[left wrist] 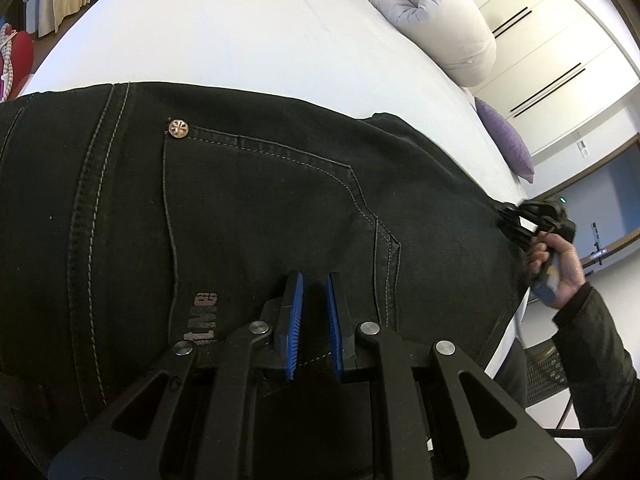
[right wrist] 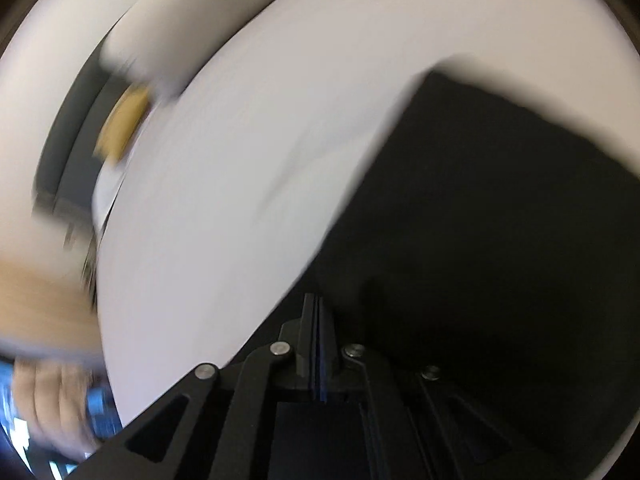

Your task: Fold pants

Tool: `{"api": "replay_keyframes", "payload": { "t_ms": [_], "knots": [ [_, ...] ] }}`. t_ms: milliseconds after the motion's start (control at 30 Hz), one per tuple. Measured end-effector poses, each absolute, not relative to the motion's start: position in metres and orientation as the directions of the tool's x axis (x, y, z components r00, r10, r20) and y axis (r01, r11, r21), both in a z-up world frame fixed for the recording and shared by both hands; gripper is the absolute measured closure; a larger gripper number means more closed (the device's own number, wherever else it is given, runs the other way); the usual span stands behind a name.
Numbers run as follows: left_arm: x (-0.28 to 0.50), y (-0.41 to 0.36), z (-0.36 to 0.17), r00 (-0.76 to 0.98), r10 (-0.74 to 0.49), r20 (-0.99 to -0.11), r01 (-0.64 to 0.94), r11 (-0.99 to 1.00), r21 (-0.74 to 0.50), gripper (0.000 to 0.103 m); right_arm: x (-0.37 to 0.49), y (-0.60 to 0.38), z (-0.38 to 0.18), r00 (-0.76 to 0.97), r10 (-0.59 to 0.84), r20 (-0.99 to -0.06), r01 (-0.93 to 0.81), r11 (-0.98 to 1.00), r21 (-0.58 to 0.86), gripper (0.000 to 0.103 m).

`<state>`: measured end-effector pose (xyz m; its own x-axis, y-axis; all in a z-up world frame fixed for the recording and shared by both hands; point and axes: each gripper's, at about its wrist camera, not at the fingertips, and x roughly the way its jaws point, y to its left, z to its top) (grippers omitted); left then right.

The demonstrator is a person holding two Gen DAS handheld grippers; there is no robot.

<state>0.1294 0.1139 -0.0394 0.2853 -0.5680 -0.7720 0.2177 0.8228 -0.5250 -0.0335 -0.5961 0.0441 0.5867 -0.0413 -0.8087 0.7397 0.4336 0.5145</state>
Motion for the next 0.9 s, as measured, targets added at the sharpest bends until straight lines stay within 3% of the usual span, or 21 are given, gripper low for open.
{"api": "replay_keyframes", "payload": {
  "t_ms": [100, 167, 267, 367, 433, 500, 667, 800, 900],
  "knots": [
    [0.127, 0.113, -0.041, 0.291, -0.564, -0.773, 0.219, 0.826, -0.52, 0.091, -0.043, -0.58, 0.074, 0.665, 0.003, -0.747, 0.661, 0.462, 0.591, 0.099],
    [0.125, 0.111, -0.041, 0.295, -0.555, -0.778, 0.226, 0.832, -0.507, 0.091, -0.035, -0.542, 0.079, 0.72, 0.183, -0.67, 0.505, 0.525, 0.686, 0.094],
    [0.123, 0.105, -0.036, 0.296, -0.531, -0.794, 0.228, 0.847, -0.481, 0.091, -0.027, -0.46, 0.068, 0.666, 0.447, -0.597, 0.297, 0.576, 0.762, 0.087],
    [0.121, 0.099, -0.027, 0.289, -0.508, -0.812, 0.228, 0.86, -0.456, 0.091, -0.018, -0.406, 0.031, 0.548, 0.587, -0.596, 0.254, 0.562, 0.787, 0.087],
    [0.119, 0.091, -0.014, 0.278, -0.525, -0.804, 0.259, 0.847, -0.464, 0.091, -0.024, -0.396, 0.001, 0.516, 0.562, -0.647, 0.331, 0.566, 0.756, 0.103],
    [0.119, 0.075, 0.004, 0.284, -0.55, -0.786, 0.314, 0.827, -0.465, 0.091, -0.03, -0.405, -0.004, 0.563, 0.582, -0.586, 0.325, 0.496, 0.805, 0.103],
    [0.142, 0.0, 0.017, 0.219, -0.636, -0.74, 0.433, 0.743, -0.51, 0.091, -0.064, -0.46, 0.003, 0.625, 0.485, -0.612, 0.408, 0.465, 0.786, 0.103],
    [0.17, -0.069, -0.013, 0.099, -0.647, -0.756, 0.499, 0.69, -0.524, 0.091, -0.072, -0.48, 0.003, 0.651, 0.467, -0.598, 0.426, 0.427, 0.797, 0.103],
    [0.188, -0.07, -0.038, 0.07, -0.634, -0.771, 0.486, 0.696, -0.529, 0.091, -0.079, -0.483, 0.005, 0.65, 0.45, -0.613, 0.424, 0.455, 0.783, 0.103]
  ]
}}
